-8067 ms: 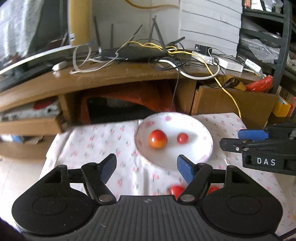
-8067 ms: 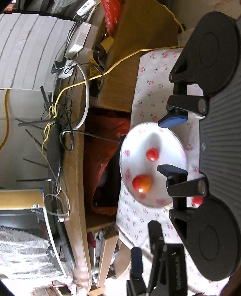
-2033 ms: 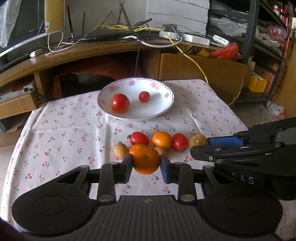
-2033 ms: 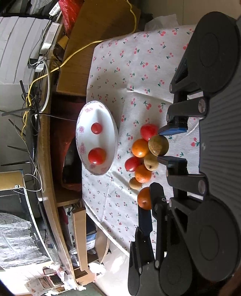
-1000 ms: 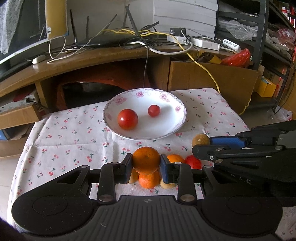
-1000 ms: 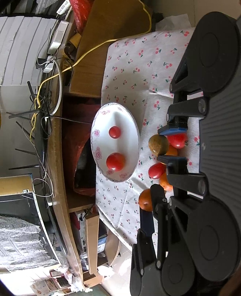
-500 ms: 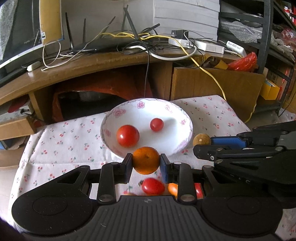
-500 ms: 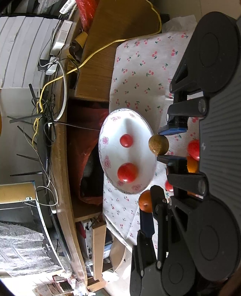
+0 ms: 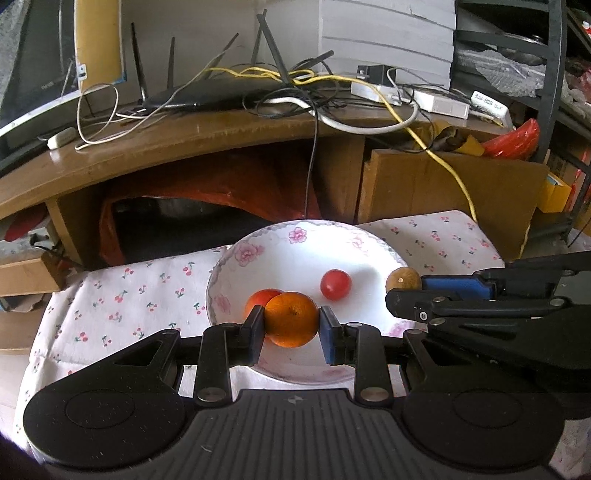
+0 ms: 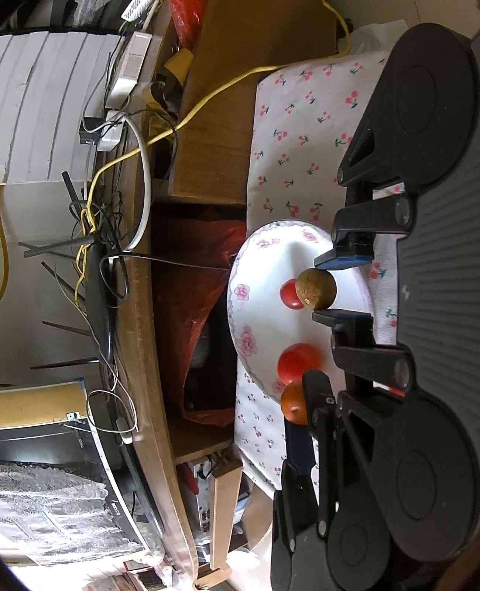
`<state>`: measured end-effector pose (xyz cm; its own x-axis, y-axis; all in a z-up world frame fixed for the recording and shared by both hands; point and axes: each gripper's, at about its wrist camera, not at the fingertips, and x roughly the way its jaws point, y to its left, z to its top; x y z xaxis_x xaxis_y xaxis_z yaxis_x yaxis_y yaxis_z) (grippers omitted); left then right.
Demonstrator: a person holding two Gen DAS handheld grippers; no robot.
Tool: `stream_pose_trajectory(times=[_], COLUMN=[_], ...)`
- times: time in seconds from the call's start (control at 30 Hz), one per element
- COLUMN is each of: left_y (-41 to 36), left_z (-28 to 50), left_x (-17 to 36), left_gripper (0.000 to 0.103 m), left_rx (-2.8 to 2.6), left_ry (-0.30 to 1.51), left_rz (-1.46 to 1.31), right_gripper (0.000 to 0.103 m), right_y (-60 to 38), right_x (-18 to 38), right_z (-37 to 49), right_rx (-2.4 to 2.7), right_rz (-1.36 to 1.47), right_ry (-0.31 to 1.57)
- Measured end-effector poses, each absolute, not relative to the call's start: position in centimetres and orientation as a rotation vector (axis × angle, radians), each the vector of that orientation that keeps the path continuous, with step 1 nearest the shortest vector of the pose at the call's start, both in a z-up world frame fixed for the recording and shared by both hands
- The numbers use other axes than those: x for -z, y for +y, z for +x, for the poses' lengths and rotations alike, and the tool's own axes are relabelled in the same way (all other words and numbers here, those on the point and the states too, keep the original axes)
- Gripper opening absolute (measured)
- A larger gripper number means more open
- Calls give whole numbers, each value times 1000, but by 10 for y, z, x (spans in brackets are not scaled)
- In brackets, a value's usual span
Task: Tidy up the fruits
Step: 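Lower both fruits into the white bowl and open both grippers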
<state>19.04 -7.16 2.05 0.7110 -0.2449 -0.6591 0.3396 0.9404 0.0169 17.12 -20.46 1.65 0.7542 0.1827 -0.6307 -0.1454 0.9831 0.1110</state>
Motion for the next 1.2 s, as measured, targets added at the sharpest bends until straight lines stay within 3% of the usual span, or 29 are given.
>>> stream_pose_trajectory(times=[0.63,1.2], left_y=[-85,-82], left_z=[229,235], left_x=[-2,1], left_gripper=[40,58], left_rx=[312,273], left_ry=[667,686], left_rz=[260,265], right_gripper=[26,27], right_y=[-210,-211], right_x=[10,17], right_z=[219,228], right_rx=[-182,-173], right_rz=[67,54], right_ry=[702,709])
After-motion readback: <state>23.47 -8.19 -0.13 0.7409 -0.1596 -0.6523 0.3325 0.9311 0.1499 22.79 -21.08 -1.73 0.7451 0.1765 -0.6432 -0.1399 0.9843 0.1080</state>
